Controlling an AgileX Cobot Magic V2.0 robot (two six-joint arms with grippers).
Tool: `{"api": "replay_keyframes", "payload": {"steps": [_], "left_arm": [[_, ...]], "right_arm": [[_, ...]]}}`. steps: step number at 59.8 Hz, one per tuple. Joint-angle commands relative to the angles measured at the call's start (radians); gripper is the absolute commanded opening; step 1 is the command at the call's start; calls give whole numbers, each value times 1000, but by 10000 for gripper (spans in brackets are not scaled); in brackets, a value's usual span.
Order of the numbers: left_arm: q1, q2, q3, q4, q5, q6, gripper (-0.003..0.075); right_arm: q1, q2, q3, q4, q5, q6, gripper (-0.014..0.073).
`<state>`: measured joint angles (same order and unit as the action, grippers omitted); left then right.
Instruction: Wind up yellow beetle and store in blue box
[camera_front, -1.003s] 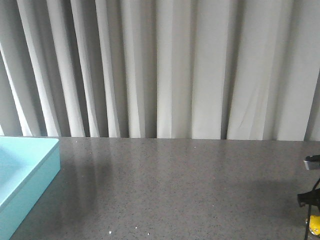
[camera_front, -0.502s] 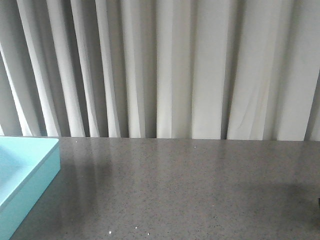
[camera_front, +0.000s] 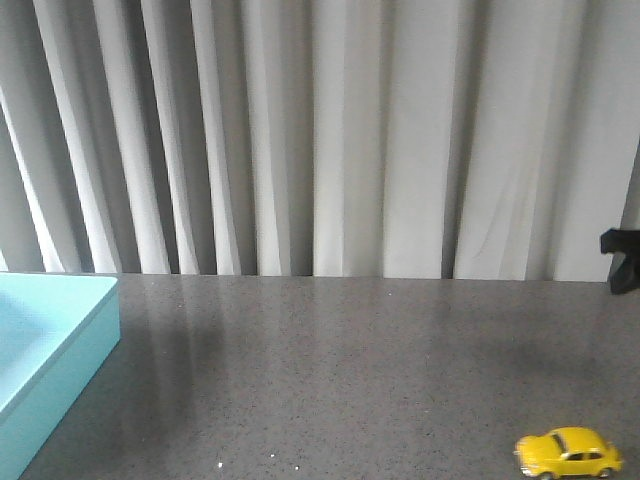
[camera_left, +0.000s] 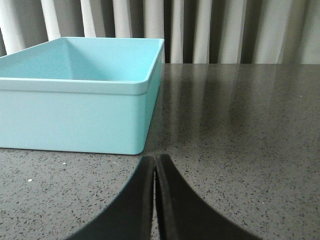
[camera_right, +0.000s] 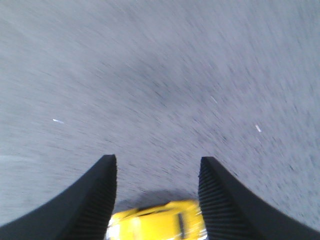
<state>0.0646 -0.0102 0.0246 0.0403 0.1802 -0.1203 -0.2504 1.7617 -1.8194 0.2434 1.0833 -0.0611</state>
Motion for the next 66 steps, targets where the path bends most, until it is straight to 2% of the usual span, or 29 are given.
{"api": "replay_keyframes", "payload": {"steps": [1,10,16,30,37,48,66], "left_arm": [[-7,-15,-13,-1,-68,-8,-6],[-7,-15,-13,-1,-68,-8,-6],[-7,-15,-13,-1,-68,-8,-6],[-7,-15,-13,-1,-68,-8,-6],[-7,-15,-13,-1,-68,-8,-6],[-7,-15,-13,-1,-68,-8,-6],[-7,-15,-13,-1,-68,-8,-6]], "right_arm": [[0,-142,-30,99,-53,-104,298],[0,-318,58,158,-89,-220,116],[0,-486,230,187,-173,-247,-14],[0,-858,715,212,-289,-328,-6],[0,-990,896,215,-341,-342,-4],[0,-1097,1036,219,-348,-410,-2],[0,-1138,1095,209,-340,-417,-1]]}}
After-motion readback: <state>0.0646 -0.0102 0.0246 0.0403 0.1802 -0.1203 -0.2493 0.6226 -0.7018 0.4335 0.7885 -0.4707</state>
